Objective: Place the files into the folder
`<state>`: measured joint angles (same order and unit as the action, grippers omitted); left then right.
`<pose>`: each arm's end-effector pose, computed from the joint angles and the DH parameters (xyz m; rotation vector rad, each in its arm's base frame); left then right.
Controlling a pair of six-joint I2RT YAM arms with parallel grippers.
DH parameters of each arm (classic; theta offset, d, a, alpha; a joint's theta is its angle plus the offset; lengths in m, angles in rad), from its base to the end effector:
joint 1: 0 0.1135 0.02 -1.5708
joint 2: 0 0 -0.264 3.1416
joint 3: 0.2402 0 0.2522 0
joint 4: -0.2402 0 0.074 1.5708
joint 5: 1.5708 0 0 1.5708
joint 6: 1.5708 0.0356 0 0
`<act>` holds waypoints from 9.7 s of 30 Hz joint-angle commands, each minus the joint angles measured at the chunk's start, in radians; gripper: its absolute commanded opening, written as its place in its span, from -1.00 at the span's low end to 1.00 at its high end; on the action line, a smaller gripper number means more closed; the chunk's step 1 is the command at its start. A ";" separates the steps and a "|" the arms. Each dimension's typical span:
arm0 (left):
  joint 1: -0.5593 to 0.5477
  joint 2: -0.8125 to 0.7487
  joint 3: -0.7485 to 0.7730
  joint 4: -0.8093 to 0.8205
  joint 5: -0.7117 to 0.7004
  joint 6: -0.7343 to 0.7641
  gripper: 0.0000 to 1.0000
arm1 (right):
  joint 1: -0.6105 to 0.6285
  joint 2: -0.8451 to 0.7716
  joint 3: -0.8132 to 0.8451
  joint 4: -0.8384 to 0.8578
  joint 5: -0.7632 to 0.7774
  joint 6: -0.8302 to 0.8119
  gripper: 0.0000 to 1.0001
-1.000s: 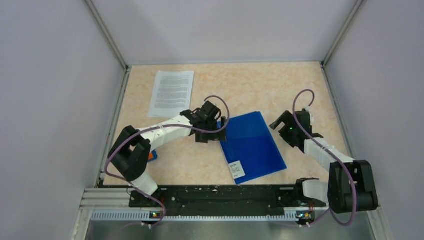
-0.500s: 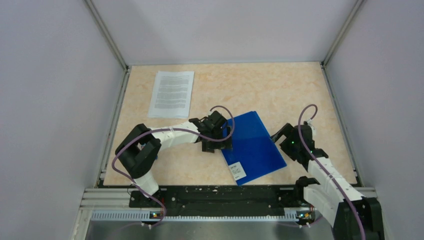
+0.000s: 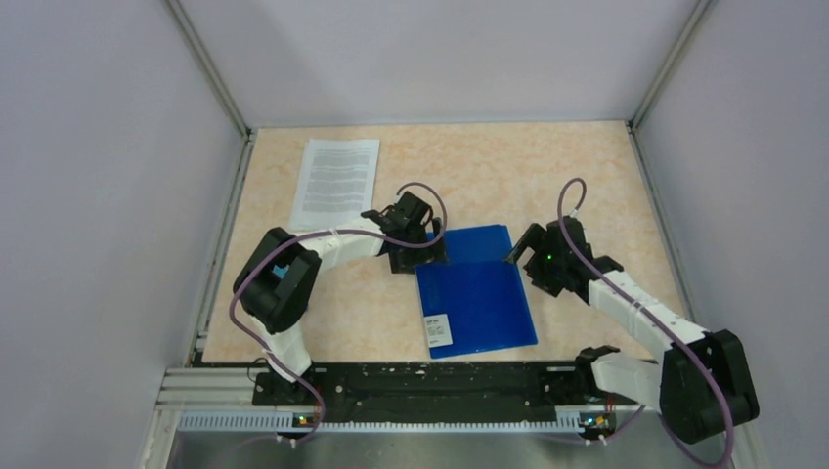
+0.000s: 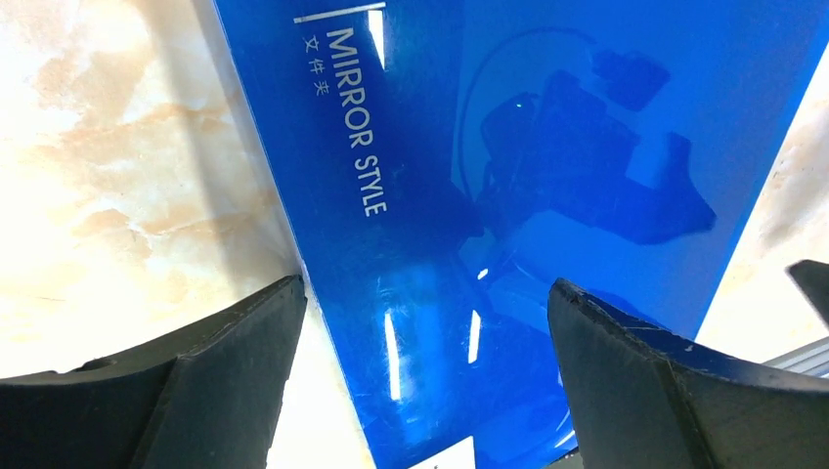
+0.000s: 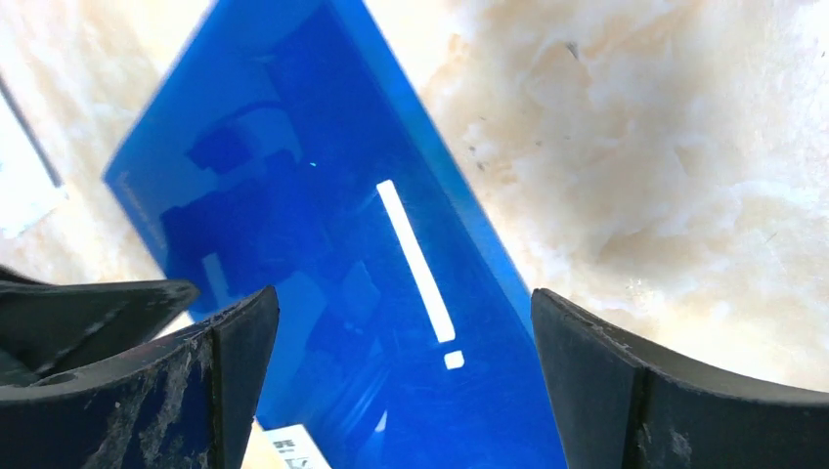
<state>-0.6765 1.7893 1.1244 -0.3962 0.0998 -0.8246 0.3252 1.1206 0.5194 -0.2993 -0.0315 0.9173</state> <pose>0.2788 -0.2284 0.1718 -0.1693 2.7699 -0.5944 0.1978 0.0679 0.1762 0.7333 2.4521 0.5516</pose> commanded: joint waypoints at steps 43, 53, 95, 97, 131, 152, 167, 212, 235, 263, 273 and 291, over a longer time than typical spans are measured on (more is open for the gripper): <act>-0.002 -0.574 -0.309 -0.210 -0.078 0.066 0.97 | 1.322 0.154 -0.173 0.267 1.025 1.486 0.95; -0.002 -0.507 -0.248 -0.197 -0.042 0.097 0.97 | 1.322 0.038 -0.312 0.284 1.168 1.592 0.87; 0.010 -0.364 -0.219 -0.145 0.030 0.106 0.97 | 1.320 0.231 -0.387 0.862 1.162 1.477 0.78; 0.012 -0.363 -0.219 -0.143 0.030 0.105 0.97 | 1.322 0.222 -0.377 0.840 1.153 1.476 0.78; 0.013 -0.352 -0.239 -0.129 0.026 0.113 0.97 | 1.299 0.704 -0.410 1.583 1.262 1.360 0.34; 0.088 -0.448 -0.160 -0.258 -0.003 0.146 0.98 | 1.269 0.739 -0.488 1.968 1.223 0.816 -1.00; 0.127 -0.482 -0.061 -0.330 0.002 0.136 0.97 | 1.266 0.052 0.020 0.117 1.191 0.543 -1.00; 0.218 -0.392 0.257 -0.333 0.013 0.056 -0.55 | 1.305 0.514 0.616 -0.447 1.178 -0.066 -0.21; 0.236 -0.492 0.051 -0.331 0.113 0.258 -0.57 | 0.930 -0.007 0.477 -0.362 0.553 -0.046 0.83; 0.239 -0.449 0.017 -0.397 -0.279 0.244 0.34 | 0.564 0.688 0.555 -0.098 0.380 -0.348 0.97; 0.238 -0.461 0.264 -0.521 -0.383 0.289 0.44 | 0.564 0.751 0.553 -0.151 0.482 -0.390 0.98; 0.199 -0.395 -0.078 -0.255 -0.126 0.087 -0.03 | 0.495 0.581 0.338 0.003 0.365 -0.391 0.96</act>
<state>-0.4614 1.3701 1.1454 -0.7589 -0.0486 -0.6693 0.8742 1.7275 0.9524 -0.2291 0.3939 0.5453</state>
